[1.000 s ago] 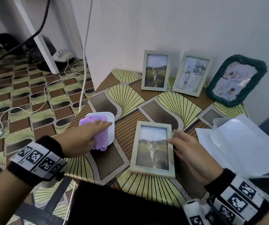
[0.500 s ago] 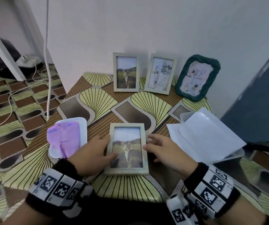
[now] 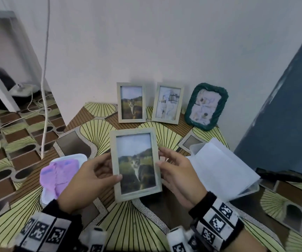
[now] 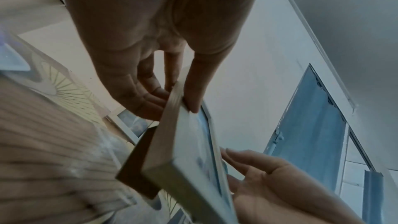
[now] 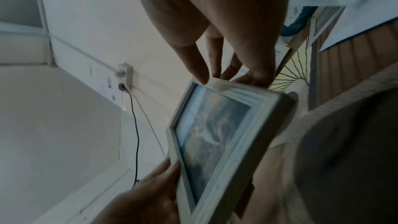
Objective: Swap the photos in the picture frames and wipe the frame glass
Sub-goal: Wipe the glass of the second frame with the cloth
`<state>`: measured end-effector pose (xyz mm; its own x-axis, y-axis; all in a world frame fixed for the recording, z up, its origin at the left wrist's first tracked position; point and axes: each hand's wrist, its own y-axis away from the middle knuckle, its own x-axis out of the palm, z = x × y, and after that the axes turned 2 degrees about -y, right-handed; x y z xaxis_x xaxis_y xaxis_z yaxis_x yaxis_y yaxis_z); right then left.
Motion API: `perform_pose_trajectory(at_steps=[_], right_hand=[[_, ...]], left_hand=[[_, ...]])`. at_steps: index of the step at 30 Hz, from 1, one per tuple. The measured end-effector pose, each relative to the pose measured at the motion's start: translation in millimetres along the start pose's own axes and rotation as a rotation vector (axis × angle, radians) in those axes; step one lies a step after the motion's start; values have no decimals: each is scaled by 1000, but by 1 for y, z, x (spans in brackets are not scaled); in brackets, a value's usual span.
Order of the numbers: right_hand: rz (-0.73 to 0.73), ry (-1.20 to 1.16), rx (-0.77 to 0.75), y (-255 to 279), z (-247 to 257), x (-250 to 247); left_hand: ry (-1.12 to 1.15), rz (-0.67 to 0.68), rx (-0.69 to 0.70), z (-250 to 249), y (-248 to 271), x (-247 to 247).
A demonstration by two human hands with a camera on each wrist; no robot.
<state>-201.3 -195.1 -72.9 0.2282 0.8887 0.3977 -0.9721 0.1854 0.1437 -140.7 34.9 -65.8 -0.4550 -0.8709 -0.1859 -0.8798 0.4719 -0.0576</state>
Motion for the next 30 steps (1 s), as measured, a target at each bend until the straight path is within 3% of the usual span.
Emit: perform_pose_trajectory(at_steps=[5,11,16,21,26,30], right_hand=[[22,-175,-16,-20,25,12],[120,-148,-14,-32,47,24],[213,-141,-25,-40,59,32],[195,-143,-103,-50,59,43],[140,-149,-125,-65,49,53],[155,-89,-82,-84,41,68]], left_hand=[[264,-63,13,-8,-16,3],[437,-82,35,-32,-35,0],[436,-27,44,-45,-44,-5],[372,10,88,-51,-49,-13],[215,-73,88,-50,-55,-25],[111,-137,-8,-38,-59,-36]])
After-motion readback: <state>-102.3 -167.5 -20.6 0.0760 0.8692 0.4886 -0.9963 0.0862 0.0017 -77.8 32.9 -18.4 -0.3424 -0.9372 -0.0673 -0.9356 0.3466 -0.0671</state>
